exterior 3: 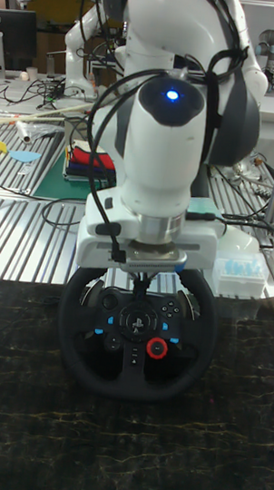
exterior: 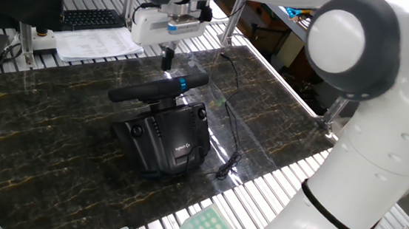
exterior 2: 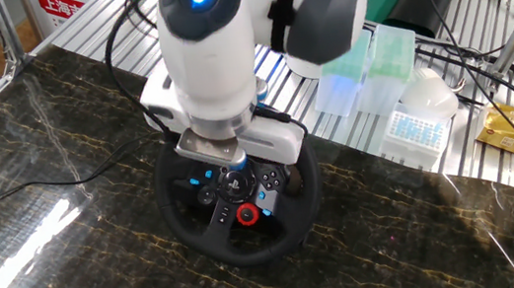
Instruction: Rotate the steering wheel 90 degrees clockwise
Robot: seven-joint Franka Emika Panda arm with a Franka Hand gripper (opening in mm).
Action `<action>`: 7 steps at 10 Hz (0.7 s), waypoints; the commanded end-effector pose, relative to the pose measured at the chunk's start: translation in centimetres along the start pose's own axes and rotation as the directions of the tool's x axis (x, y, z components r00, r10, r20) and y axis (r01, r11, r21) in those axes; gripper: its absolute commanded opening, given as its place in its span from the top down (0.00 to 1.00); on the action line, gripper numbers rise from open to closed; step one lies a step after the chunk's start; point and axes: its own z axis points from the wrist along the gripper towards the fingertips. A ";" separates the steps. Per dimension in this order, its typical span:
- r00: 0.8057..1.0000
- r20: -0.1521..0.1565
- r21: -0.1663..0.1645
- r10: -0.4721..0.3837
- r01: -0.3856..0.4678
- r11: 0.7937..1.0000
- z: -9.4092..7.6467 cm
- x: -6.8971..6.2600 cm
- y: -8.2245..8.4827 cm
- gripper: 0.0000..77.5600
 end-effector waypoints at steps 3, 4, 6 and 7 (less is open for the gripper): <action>0.999 0.001 -0.020 0.035 -0.035 0.999 1.4 -1.5 3.4 1.00; 1.000 0.002 -0.019 0.031 -0.031 0.999 1.9 -2.0 3.6 1.00; 1.000 0.001 -0.019 0.024 -0.024 1.000 2.3 -3.1 3.4 1.00; 1.000 0.002 -0.019 0.023 -0.023 1.000 2.2 -3.5 3.2 1.00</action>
